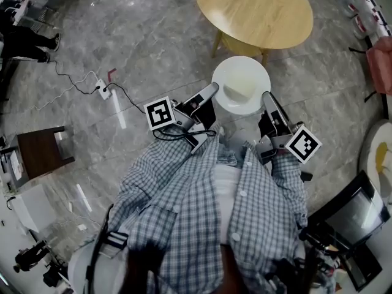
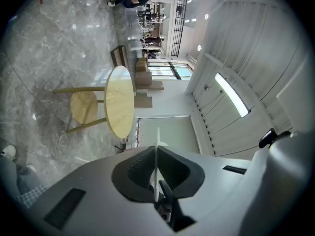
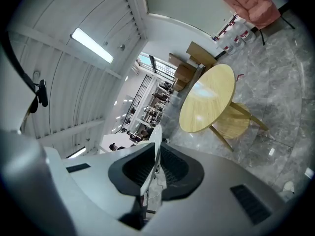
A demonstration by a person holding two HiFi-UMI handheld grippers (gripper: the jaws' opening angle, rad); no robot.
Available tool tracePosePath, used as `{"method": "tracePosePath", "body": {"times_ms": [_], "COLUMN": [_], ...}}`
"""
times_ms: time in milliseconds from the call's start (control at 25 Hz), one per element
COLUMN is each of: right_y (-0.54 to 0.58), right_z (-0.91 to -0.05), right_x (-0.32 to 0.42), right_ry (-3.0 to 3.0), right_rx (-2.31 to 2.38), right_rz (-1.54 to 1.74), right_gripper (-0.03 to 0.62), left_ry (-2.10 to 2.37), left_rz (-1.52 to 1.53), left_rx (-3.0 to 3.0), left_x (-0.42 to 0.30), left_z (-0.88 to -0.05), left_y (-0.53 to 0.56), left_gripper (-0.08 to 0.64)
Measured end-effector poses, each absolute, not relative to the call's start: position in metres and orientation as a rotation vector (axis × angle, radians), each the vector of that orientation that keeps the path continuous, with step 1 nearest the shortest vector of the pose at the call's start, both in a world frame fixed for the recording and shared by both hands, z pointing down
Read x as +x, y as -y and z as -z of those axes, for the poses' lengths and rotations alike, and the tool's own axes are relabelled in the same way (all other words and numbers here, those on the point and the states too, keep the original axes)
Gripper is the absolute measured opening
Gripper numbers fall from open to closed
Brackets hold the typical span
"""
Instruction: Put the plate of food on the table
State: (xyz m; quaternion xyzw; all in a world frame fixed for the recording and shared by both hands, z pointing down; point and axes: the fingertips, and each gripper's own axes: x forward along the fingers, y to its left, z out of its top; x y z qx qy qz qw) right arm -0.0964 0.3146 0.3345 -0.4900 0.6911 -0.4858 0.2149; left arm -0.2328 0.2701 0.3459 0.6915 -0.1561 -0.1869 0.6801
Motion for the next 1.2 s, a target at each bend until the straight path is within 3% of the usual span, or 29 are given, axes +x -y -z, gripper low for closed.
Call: {"method": "tracePosePath", "body": {"times_ms": [1200], "right_y": [-0.3201], "right_z": [-0.3424], "right_x": [-0.0939], "right_ry": [-1.889], "right_rx": [-1.419], "right_rz": [1.373], "right_gripper": [0.034], "left_ry": [0.308], "left_rz": [0.395], "left_rx": [1.551], "left_x": [-0.2291], "left_z": [-0.3519], "left_y": [-0.2727], "left_gripper": [0.021]}}
